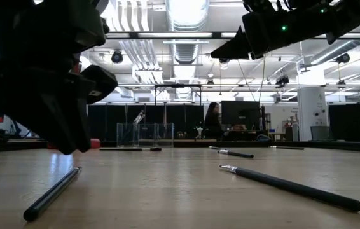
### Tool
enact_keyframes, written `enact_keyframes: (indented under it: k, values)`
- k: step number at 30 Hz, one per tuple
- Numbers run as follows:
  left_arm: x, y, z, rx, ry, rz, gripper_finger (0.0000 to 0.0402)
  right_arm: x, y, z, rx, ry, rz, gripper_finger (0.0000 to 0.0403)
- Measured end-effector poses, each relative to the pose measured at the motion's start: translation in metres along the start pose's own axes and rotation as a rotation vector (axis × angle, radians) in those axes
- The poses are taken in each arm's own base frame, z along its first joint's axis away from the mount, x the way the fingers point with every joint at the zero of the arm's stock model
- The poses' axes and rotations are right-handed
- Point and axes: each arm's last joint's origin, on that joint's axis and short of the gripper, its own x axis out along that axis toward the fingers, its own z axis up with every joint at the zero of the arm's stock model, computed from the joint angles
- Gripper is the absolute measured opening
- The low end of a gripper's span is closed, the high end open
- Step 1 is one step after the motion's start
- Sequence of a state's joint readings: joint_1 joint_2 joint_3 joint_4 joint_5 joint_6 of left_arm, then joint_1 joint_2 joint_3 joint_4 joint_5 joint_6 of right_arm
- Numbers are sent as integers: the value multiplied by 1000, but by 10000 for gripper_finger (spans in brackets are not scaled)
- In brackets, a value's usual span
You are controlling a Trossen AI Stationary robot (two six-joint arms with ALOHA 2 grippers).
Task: Pick & Place Makeup Supplies
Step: Put the makeup brush into the transparent organizer
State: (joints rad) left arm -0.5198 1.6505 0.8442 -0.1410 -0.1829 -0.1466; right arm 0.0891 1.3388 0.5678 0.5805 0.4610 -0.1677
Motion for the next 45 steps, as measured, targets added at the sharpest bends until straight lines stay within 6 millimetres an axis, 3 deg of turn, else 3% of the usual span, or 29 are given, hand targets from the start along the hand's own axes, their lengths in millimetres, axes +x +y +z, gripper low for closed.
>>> enact_keyframes:
  k: [9,17,26,32,37,45]
  values:
    - [19,-3,-8,64,49,11,74,0,0,0,0,-1,0,8]
    - [20,-2,-9,48,55,11,71,0,0,0,1,-1,1,8]
    - [24,-2,-20,-58,109,35,7,0,1,0,4,-4,21,8]
    - [28,0,-33,-122,71,59,2,-1,2,1,31,-6,30,8]
    - [32,0,-46,-184,-34,67,1,-5,13,2,88,-11,70,8]
    - [25,-2,-60,-244,-266,116,0,-6,52,-12,137,58,188,11]
